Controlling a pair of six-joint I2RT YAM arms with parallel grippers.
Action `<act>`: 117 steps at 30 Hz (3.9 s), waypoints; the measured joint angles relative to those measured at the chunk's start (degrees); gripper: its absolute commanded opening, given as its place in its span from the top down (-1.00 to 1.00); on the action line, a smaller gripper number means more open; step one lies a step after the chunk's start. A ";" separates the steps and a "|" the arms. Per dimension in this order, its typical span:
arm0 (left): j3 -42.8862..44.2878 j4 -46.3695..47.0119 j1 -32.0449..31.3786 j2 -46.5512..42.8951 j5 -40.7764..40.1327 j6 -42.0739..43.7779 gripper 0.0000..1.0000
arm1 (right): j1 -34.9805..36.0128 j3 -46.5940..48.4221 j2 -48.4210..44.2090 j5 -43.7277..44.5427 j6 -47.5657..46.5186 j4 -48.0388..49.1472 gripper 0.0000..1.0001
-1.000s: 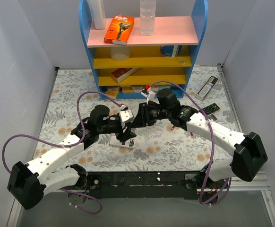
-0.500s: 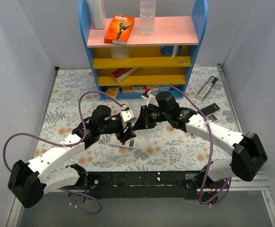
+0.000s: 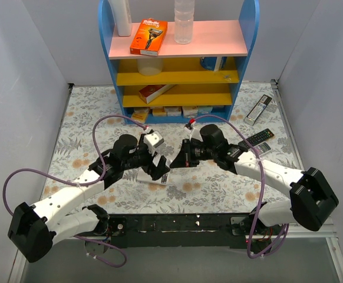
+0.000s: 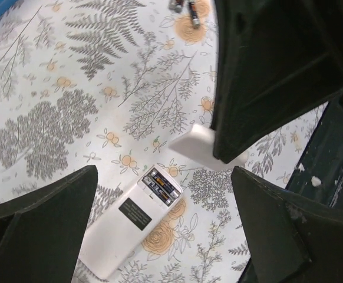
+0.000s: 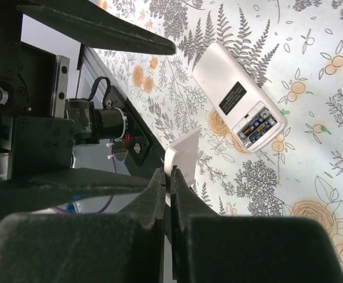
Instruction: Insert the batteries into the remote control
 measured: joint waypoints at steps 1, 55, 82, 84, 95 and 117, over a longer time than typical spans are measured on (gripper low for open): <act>-0.66 0.42 0.02 -0.57 -1.31 -1.86 -0.96 | -0.22 -0.94 -0.46 0.31 0.24 0.70 0.97; -13.35 -3.82 12.48 -12.07 -24.68 -41.66 -0.96 | -9.18 -35.89 4.37 3.76 11.26 40.17 -0.21; -13.42 -6.10 12.48 -17.20 -27.17 -39.21 -0.96 | -4.52 4.48 5.68 14.58 -63.91 -29.29 -0.77; -13.42 -6.58 12.48 -18.93 -27.87 -38.82 -0.96 | -2.99 4.57 7.39 15.23 -66.79 -30.64 -0.79; -13.62 -6.95 12.48 -25.92 -31.10 -38.18 -0.96 | 7.15 6.93 14.10 19.10 -74.05 -31.04 -0.74; -14.29 -6.78 12.48 -23.65 -31.98 -37.79 -0.97 | 9.60 10.23 19.87 20.13 -75.36 -31.10 -0.26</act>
